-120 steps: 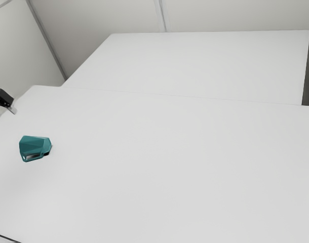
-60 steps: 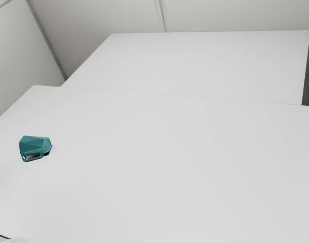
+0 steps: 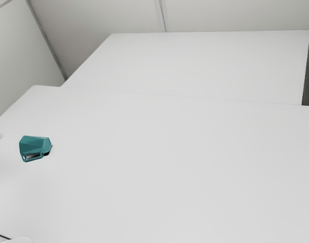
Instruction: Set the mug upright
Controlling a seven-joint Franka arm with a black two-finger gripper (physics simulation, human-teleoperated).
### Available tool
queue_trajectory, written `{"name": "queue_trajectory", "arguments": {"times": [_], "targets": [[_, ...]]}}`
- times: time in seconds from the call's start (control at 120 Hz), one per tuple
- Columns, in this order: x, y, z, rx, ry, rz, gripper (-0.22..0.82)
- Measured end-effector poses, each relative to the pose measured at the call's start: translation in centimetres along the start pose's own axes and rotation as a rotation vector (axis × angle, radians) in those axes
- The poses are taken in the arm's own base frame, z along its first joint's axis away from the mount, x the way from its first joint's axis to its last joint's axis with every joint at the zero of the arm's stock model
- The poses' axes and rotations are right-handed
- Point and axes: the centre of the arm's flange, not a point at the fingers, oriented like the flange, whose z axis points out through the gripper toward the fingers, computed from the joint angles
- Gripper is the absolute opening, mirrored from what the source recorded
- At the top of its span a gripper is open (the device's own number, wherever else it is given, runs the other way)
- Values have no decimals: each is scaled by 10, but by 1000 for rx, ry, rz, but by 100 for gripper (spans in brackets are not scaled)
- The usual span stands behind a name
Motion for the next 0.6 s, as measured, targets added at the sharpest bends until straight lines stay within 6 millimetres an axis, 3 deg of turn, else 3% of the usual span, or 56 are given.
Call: {"name": "queue_trajectory", "arguments": {"times": [0.183,0.6], "targets": [[-14,-13,22,-70,2,-28,58],[-7,-33,59,-136,6,-17,58]]}}
